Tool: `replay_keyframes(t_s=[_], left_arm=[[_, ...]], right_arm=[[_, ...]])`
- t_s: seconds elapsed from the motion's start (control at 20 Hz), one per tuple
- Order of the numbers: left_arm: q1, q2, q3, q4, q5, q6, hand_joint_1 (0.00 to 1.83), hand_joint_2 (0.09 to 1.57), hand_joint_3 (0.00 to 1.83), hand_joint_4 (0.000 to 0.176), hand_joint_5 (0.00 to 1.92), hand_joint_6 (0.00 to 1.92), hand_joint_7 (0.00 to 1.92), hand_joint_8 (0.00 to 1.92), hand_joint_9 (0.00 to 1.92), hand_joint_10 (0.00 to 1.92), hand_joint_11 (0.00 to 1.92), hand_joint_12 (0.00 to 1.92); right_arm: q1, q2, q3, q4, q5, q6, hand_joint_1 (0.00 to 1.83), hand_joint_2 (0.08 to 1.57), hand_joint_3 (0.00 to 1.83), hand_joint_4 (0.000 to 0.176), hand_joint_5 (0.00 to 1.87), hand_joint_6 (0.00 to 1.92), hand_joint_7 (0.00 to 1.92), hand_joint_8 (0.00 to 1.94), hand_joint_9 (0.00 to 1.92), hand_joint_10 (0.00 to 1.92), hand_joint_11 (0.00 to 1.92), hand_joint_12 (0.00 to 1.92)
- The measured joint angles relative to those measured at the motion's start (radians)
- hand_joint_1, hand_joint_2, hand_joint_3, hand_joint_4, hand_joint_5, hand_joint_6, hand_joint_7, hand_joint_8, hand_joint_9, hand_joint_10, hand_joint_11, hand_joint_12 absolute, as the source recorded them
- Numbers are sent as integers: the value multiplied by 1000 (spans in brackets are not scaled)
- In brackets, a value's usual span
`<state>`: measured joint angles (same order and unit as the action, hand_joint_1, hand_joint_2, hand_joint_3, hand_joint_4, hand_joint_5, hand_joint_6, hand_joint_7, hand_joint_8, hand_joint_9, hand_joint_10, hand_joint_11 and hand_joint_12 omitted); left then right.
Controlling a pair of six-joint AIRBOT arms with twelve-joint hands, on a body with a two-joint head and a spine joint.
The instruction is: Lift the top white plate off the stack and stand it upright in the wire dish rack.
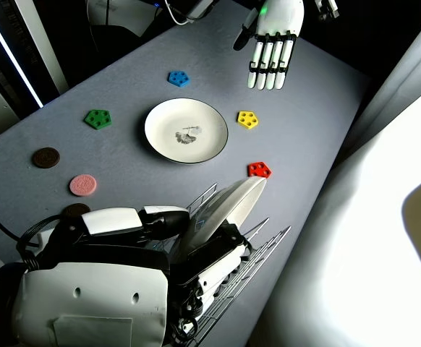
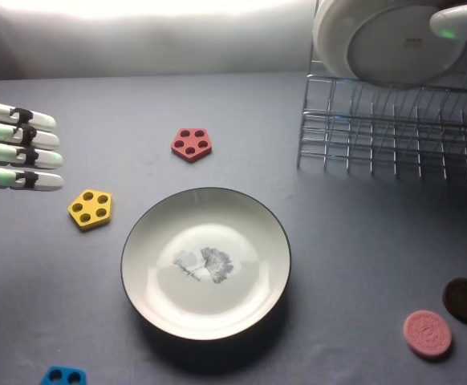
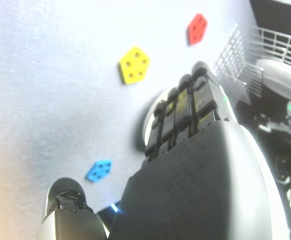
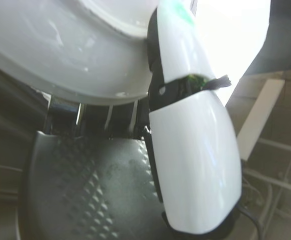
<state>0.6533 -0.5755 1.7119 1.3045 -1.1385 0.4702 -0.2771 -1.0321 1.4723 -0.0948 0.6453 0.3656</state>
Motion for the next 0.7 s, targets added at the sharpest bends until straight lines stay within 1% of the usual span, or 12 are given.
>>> replay_keyframes(t_s=[0.05,0.2,0.25,0.4,0.45,0.5,0.55,0.7], left_arm=[[0,0,0,0,0,0,81,904,1,0,37,8,41,8,39,9,59,16],[0,0,0,-1,0,0,88,910,3,0,20,1,27,1,25,1,40,8],[0,0,0,-1,0,0,76,909,2,0,4,0,12,0,15,0,35,5],[0,0,0,-2,0,0,84,901,0,0,15,4,27,5,30,5,43,9],[0,0,0,-3,0,0,84,905,1,0,11,2,19,1,18,0,26,2],[0,0,0,0,0,0,89,900,0,0,23,6,29,5,22,2,38,6],[0,0,0,0,0,0,91,898,0,0,19,4,24,2,17,0,35,5],[0,0,0,0,0,0,69,902,0,0,10,0,19,0,13,0,40,7]], right_arm=[[-2,-2,2,0,0,0,1489,1102,1,0,848,1191,924,840,990,887,929,1417],[-9,-5,8,-2,6,0,1489,1103,0,0,854,1192,922,834,979,902,934,1406],[-14,-5,10,-1,10,1,1489,1097,0,0,863,1175,929,817,997,881,953,1380],[-23,-5,14,0,12,3,1490,1098,1,0,855,1182,940,816,988,887,940,1401],[-29,-5,17,0,17,7,1488,1106,0,0,844,1199,927,839,964,922,929,1418],[-36,-5,18,1,20,9,1488,1103,0,0,854,1183,939,817,972,914,929,1421],[-40,-6,23,-1,24,16,1490,1090,0,0,888,1132,951,784,1010,864,951,1388],[-52,-6,24,2,34,24,1491,1088,0,0,889,1127,964,766,1009,860,957,1377]])
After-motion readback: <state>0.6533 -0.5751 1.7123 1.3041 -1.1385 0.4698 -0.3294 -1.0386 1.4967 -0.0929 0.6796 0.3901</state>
